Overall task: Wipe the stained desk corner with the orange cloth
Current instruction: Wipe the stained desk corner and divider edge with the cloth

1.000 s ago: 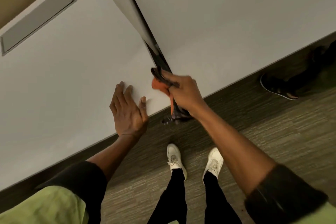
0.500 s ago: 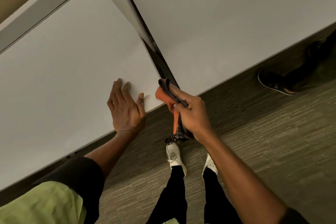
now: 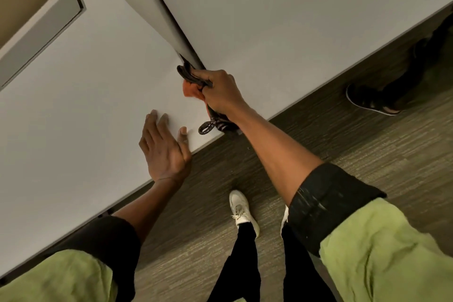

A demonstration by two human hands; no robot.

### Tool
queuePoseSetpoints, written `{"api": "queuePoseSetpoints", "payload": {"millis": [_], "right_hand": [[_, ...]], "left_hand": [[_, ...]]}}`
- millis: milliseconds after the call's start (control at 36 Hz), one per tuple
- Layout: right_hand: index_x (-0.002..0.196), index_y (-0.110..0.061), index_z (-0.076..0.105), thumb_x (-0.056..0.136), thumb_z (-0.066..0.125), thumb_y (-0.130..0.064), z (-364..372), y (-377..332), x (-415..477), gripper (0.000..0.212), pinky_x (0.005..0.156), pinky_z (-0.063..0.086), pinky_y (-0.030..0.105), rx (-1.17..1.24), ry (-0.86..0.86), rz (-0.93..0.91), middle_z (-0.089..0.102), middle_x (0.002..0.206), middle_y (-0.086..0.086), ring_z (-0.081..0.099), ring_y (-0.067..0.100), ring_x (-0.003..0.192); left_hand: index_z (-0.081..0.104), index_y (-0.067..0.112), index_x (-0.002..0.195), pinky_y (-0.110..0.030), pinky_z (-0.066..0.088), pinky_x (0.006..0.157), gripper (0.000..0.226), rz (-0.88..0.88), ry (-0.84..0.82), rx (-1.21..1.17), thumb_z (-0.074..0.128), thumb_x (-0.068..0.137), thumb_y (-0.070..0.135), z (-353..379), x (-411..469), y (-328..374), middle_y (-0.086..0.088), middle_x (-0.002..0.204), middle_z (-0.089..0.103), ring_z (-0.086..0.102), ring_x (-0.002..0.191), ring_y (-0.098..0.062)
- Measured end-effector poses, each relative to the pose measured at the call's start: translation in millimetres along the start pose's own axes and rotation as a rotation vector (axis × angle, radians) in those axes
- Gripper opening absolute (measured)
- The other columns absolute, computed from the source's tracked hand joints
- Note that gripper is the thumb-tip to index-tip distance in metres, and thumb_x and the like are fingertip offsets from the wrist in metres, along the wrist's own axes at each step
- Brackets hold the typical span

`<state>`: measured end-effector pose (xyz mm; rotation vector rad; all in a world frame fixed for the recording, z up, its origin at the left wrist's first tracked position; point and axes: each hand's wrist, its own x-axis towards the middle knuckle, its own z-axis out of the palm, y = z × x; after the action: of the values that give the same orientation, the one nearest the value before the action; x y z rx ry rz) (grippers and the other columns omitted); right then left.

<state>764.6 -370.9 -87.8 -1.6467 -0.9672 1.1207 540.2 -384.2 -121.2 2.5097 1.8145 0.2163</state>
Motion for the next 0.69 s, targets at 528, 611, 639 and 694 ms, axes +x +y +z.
{"api": "queuePoseSetpoints", "payload": {"millis": [528, 611, 639, 694], "right_hand": [[0.145, -0.034, 0.056, 0.093, 0.058, 0.007, 12.6, 48.3, -149.1, 0.066, 0.09, 0.044, -0.002, 0.206, 0.176, 0.143, 0.06, 0.147, -0.01, 0.059, -0.003, 0.121], [0.144, -0.032, 0.058, 0.091, 0.057, 0.01, 7.8, 50.6, -161.2, 0.067, 0.102, 0.045, 0.007, 0.21, 0.147, 0.129, 0.061, 0.145, -0.009, 0.056, -0.001, 0.129], [0.143, -0.031, 0.059, 0.091, 0.056, 0.01, 5.3, 51.7, -164.9, 0.066, 0.105, 0.047, 0.012, 0.233, 0.131, 0.134, 0.062, 0.144, -0.01, 0.057, 0.0, 0.13], [0.14, -0.029, 0.062, 0.091, 0.056, 0.01, -1.5, 54.6, -169.3, 0.062, 0.106, 0.052, 0.02, 0.312, 0.124, 0.16, 0.066, 0.14, -0.011, 0.062, -0.001, 0.125]], "left_hand": [[0.037, 0.014, 0.159, -0.056, 0.023, 0.133, 0.068, -0.009, -0.016, -0.024, 0.018, 0.112, 0.06, -6.7, -1.6, 5.6, -0.013, 0.176, 0.028, 0.022, 0.165, -0.032], [0.037, 0.014, 0.158, -0.056, 0.023, 0.133, 0.074, -0.005, -0.01, -0.032, 0.013, 0.111, 0.065, -7.0, -1.9, 4.7, -0.013, 0.175, 0.028, 0.023, 0.165, -0.032], [0.037, 0.014, 0.158, -0.056, 0.023, 0.133, 0.074, -0.001, -0.004, -0.034, 0.013, 0.11, 0.066, -6.5, -1.9, 4.4, -0.013, 0.175, 0.029, 0.024, 0.165, -0.032], [0.038, 0.014, 0.158, -0.057, 0.024, 0.132, 0.069, 0.002, -0.002, -0.028, 0.018, 0.112, 0.062, -4.8, -1.6, 3.6, -0.012, 0.174, 0.029, 0.025, 0.164, -0.033]]}}
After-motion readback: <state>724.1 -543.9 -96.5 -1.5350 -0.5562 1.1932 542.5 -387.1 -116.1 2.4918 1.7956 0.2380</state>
